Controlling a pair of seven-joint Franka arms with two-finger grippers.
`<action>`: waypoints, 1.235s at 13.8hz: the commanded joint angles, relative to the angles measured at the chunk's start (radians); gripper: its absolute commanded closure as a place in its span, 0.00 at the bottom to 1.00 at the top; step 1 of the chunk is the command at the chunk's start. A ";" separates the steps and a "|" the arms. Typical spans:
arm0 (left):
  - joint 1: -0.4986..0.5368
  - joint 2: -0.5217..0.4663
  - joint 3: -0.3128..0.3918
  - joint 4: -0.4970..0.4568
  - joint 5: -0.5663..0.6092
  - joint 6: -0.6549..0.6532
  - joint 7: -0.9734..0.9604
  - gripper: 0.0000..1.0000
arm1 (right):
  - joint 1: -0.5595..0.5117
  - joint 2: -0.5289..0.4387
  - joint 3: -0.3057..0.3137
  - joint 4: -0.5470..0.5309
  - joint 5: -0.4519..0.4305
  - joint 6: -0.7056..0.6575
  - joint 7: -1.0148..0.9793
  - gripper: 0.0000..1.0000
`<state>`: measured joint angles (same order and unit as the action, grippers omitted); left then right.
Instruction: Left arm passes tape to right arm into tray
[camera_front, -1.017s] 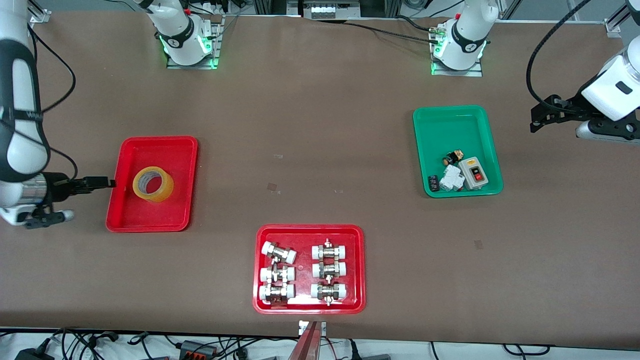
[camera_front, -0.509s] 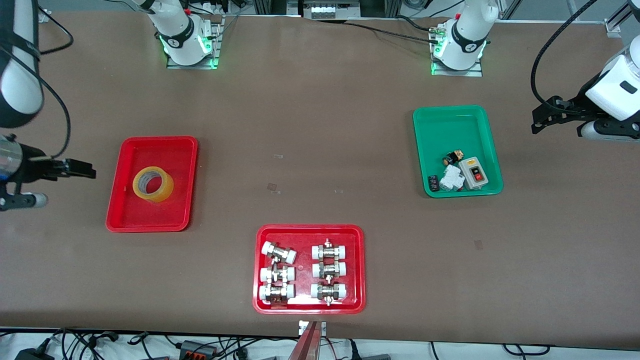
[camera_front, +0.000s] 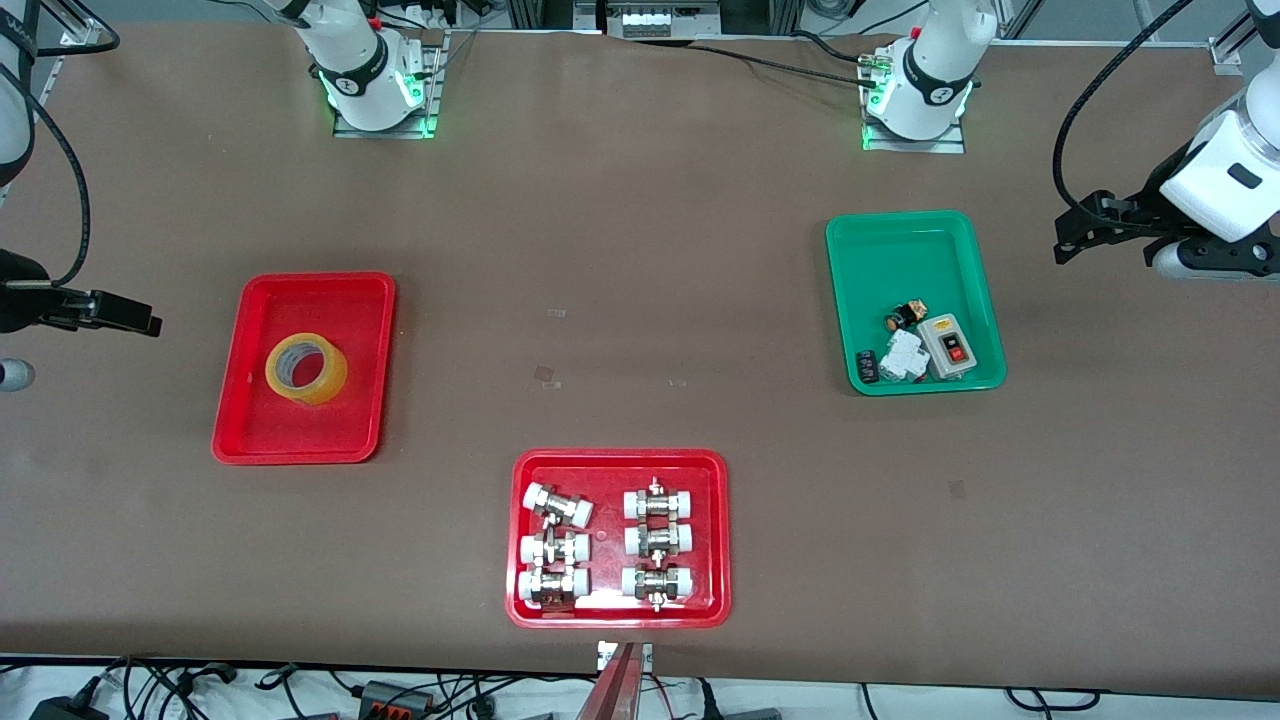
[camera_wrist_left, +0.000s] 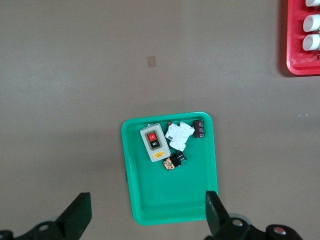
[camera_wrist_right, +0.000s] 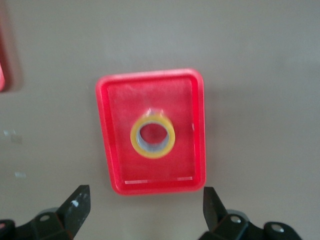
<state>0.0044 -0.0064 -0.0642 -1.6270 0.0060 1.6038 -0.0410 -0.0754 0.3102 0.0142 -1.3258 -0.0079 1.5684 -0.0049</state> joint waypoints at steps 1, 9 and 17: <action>0.000 0.003 -0.002 0.021 0.003 -0.022 -0.007 0.00 | 0.025 -0.068 -0.002 -0.047 -0.011 0.045 0.013 0.00; 0.005 0.003 -0.002 0.021 0.003 -0.022 -0.003 0.00 | 0.089 -0.121 -0.097 -0.116 -0.012 0.101 0.003 0.00; 0.000 0.003 -0.002 0.022 0.003 -0.025 -0.016 0.00 | 0.039 -0.148 -0.039 -0.150 -0.011 0.108 0.003 0.00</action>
<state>0.0067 -0.0064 -0.0639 -1.6270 0.0060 1.5993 -0.0436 -0.0169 0.2030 -0.0473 -1.4226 -0.0081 1.6615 -0.0049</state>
